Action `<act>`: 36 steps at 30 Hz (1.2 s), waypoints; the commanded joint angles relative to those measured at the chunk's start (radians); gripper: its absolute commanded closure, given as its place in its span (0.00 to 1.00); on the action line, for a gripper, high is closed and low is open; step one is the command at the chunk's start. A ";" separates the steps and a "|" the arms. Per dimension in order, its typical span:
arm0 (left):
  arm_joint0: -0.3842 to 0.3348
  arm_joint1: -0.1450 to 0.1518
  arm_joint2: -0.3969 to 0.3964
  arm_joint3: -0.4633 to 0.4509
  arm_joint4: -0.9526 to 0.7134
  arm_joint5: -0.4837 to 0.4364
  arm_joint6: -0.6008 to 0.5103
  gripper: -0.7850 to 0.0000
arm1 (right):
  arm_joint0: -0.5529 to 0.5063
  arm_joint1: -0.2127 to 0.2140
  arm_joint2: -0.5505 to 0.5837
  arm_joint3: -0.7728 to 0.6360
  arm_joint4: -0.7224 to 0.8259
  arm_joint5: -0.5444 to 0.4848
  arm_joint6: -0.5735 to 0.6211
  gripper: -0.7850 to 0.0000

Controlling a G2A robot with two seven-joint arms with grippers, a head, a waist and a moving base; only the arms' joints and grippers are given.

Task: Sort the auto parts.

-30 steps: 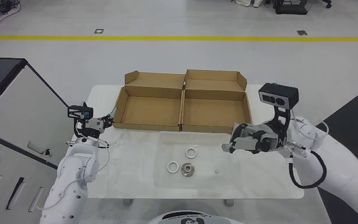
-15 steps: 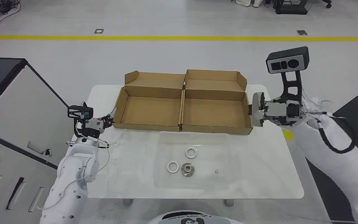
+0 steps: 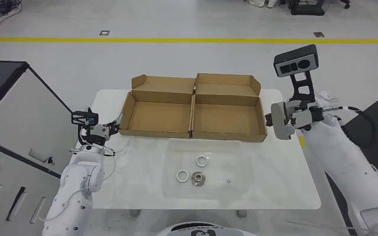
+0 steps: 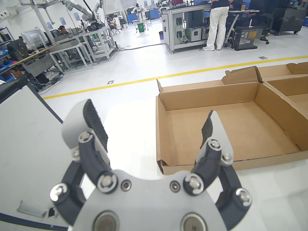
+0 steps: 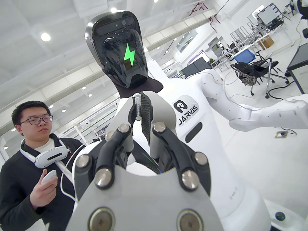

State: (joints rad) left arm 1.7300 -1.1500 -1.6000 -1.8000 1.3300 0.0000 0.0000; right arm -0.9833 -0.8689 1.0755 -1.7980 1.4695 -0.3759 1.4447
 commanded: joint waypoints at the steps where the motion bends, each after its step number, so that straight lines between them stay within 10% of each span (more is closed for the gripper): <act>1: 0.000 0.000 0.000 0.000 0.000 0.000 0.000 0.00 | 0.000 0.000 0.000 0.000 0.000 0.000 0.000 1.00; 36: 0.000 0.000 0.000 0.000 0.000 0.000 0.000 0.00 | 0.044 -0.063 -0.060 -0.025 -0.248 0.069 -0.220 1.00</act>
State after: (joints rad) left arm 1.7300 -1.1500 -1.6000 -1.8000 1.3300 0.0000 0.0000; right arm -0.9396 -0.9322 1.0153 -1.8231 1.2213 -0.3071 1.2246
